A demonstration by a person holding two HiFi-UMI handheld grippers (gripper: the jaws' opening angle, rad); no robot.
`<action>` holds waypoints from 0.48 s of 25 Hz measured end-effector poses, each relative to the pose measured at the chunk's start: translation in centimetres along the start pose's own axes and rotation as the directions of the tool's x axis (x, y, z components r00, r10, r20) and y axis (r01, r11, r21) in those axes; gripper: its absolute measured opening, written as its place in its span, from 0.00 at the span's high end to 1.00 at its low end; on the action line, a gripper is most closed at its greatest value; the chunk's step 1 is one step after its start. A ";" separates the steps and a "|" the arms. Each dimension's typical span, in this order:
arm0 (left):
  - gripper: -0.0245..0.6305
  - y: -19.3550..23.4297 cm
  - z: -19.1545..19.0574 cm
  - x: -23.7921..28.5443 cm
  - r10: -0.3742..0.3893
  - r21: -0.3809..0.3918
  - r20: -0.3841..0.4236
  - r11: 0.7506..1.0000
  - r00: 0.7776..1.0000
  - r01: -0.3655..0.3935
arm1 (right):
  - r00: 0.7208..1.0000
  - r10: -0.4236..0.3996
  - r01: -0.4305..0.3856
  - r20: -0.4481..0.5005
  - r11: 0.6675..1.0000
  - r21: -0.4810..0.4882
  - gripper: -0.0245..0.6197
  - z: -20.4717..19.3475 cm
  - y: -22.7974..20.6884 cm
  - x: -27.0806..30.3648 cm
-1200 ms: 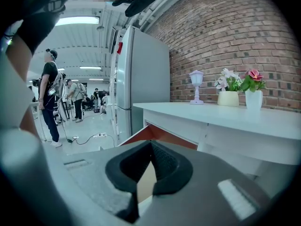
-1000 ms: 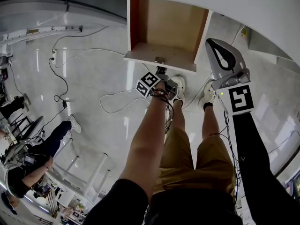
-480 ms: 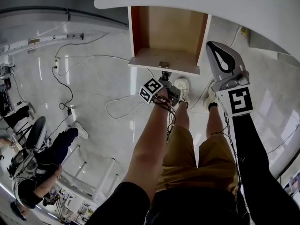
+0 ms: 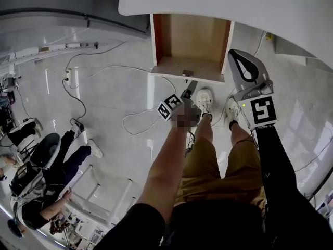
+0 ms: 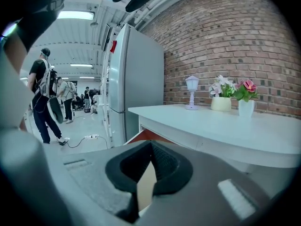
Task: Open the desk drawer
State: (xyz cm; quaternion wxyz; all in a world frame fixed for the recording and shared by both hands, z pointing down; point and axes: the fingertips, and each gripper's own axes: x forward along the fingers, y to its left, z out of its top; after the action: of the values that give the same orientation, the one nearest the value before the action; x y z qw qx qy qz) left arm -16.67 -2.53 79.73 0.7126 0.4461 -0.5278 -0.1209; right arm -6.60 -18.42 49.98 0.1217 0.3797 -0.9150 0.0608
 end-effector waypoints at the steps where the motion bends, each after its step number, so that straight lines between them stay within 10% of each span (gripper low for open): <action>1: 0.24 -0.5 0.0 -0.4 -0.004 0.018 -0.006 1.000 1.000 0.005 | 1.000 0.000 0.000 -0.006 1.000 0.002 0.96 0.2 0.1 -0.1; 12: 0.24 -6.6 1.7 -5.5 0.017 0.342 -0.019 0.939 1.000 -0.010 | 0.999 -0.003 0.004 -0.051 1.000 0.024 0.96 2.9 -1.7 -2.7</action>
State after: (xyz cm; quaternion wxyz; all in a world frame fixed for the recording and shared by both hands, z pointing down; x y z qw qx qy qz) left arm -18.43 -3.63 71.18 0.6307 0.5608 -0.5361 -0.0175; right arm -4.08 -18.39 46.53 0.1405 0.3810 -0.9102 0.0815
